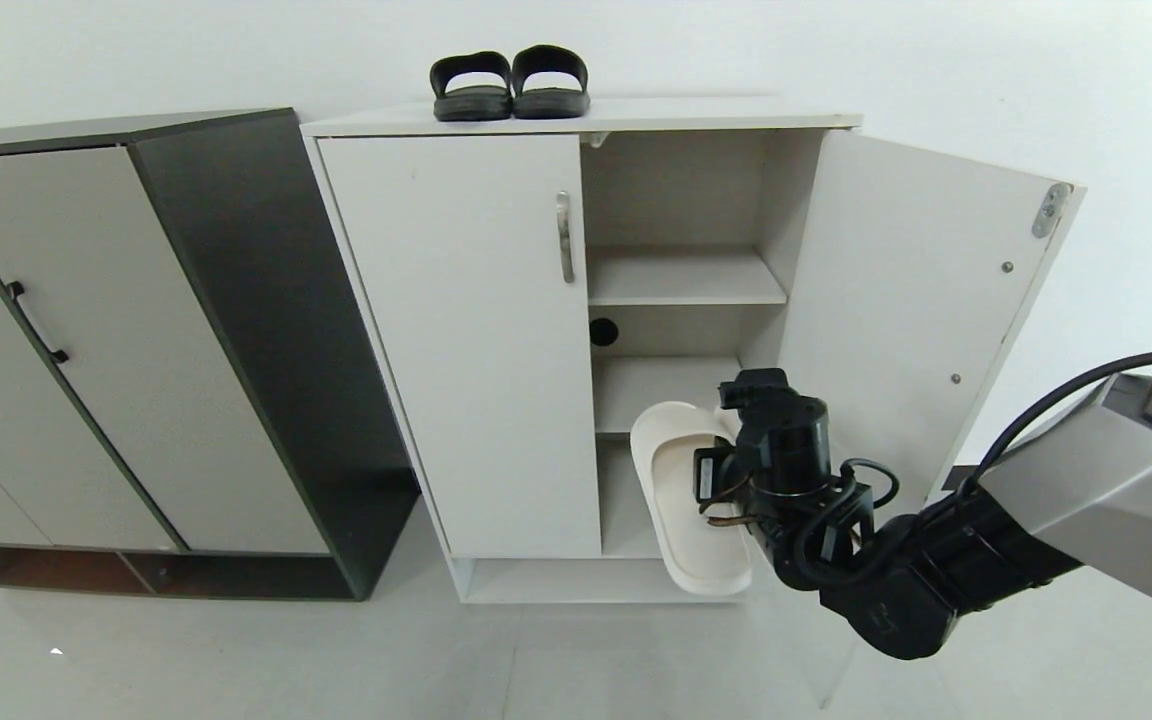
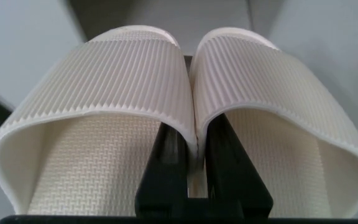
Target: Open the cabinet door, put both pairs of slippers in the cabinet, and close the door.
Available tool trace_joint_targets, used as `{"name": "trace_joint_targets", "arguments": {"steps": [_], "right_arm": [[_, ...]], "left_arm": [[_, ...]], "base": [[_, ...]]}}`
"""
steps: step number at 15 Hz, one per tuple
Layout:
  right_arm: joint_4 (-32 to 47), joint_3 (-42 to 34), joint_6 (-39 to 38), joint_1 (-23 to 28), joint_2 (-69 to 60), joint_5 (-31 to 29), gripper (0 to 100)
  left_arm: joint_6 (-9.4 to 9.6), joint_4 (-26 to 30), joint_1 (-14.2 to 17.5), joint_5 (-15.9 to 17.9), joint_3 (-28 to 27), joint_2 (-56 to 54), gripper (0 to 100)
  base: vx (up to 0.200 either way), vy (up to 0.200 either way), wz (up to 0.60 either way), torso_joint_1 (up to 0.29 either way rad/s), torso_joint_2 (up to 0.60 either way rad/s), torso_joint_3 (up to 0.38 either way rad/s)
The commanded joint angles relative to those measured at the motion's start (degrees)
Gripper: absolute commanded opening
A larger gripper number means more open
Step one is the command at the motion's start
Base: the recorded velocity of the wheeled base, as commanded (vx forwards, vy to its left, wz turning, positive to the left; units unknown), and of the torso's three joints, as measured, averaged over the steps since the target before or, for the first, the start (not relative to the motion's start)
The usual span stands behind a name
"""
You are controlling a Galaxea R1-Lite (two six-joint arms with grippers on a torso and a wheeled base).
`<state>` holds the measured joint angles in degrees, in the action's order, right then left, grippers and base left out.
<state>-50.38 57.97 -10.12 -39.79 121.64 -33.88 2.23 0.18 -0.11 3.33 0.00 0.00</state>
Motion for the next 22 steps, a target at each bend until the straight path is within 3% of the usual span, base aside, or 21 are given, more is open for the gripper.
{"name": "trace_joint_targets", "arguments": {"steps": [1, 13, 18, 22], "right_arm": [[-0.07, 0.04, 0.01, 0.77, 0.09, 0.04, 0], [-0.24, 0.13, 0.1, 0.5, 0.97, -0.05, 0], [-12.02, -5.5, 6.6, -0.29, 0.88, 3.56, 0], [-12.11, -5.67, 7.48, 0.5, 0.71, 3.56, 0]], "left_arm": [[-0.47, -0.01, 0.02, -0.08, 0.0, 0.09, 0], [-0.47, -0.01, 0.02, -0.16, 0.0, 0.09, 0], [-0.56, -0.01, 0.02, -0.16, 0.0, 0.09, 0], [-0.56, -0.01, 0.02, -0.16, 0.0, 0.09, 0]], "base": [[0.0, 0.0, 0.0, 0.0, 0.0, 0.0], [0.0, 0.0, 0.0, 0.001, 0.0, -0.121], [0.0, 0.0, 0.0, 0.004, 0.0, -0.092], [0.0, 0.0, 0.0, 0.0, 0.0, 0.0]]}}
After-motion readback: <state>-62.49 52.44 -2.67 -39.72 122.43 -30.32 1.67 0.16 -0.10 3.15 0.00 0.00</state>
